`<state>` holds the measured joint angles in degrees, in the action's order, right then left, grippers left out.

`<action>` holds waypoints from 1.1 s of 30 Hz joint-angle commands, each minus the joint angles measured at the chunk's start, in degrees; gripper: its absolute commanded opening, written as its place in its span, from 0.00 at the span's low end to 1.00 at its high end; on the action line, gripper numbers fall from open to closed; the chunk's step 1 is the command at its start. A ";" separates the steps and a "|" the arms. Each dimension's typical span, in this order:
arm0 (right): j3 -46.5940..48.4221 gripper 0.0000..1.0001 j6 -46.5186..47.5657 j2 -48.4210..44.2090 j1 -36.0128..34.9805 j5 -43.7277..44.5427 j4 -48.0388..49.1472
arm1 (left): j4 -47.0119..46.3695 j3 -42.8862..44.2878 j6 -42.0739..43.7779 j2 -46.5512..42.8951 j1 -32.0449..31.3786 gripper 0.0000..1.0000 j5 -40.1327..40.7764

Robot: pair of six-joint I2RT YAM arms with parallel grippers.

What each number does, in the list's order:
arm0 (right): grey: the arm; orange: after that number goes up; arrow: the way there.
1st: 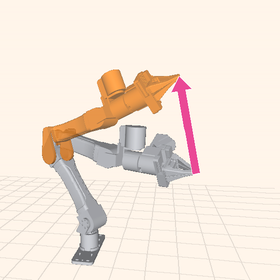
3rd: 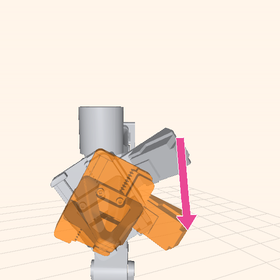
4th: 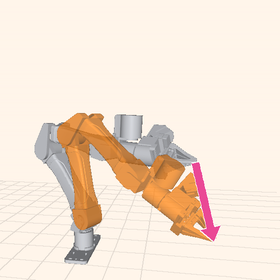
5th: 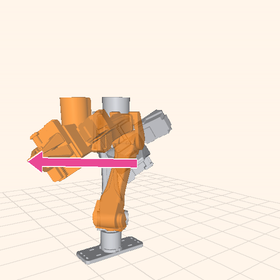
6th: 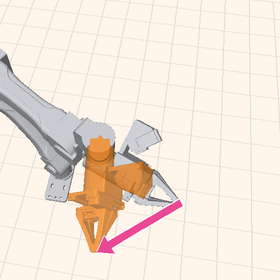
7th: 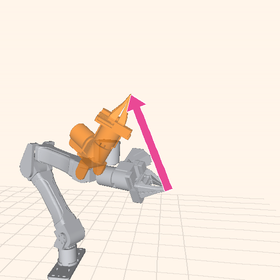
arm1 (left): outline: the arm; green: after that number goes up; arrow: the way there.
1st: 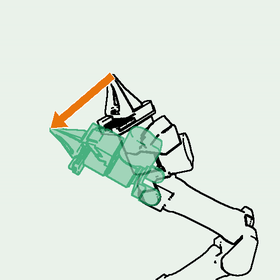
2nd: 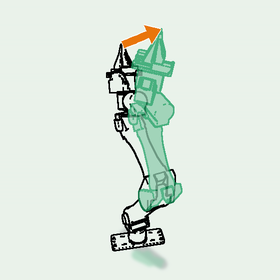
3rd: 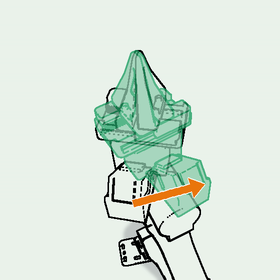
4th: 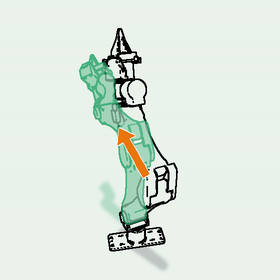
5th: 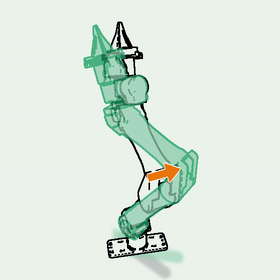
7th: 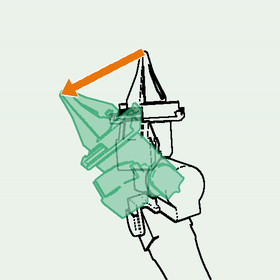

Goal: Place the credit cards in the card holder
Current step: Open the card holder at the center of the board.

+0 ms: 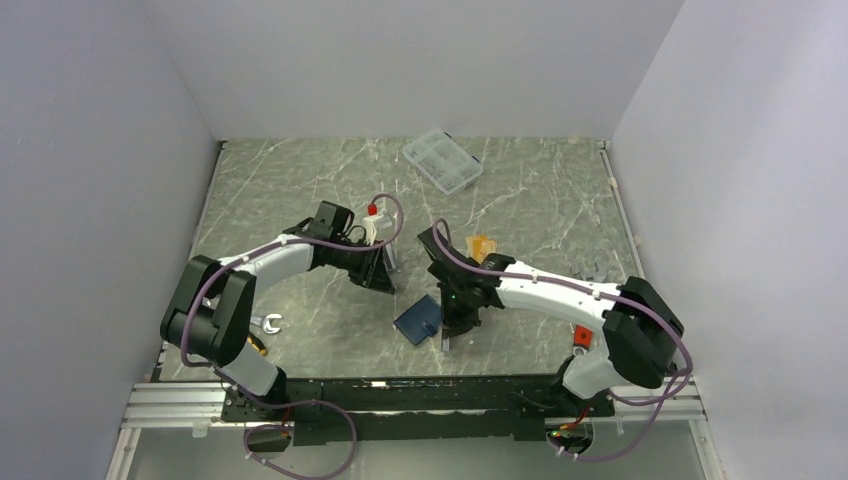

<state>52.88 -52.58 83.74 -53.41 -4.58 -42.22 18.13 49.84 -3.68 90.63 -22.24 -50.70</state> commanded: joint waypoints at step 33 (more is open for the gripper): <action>7.90 0.00 -1.25 7.72 -5.98 6.05 -2.98 | 9.83 3.47 8.69 -7.78 10.11 0.34 0.50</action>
<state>62.30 -52.12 94.89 -60.03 -0.51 -44.58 27.77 52.53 3.51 84.51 -12.34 -50.19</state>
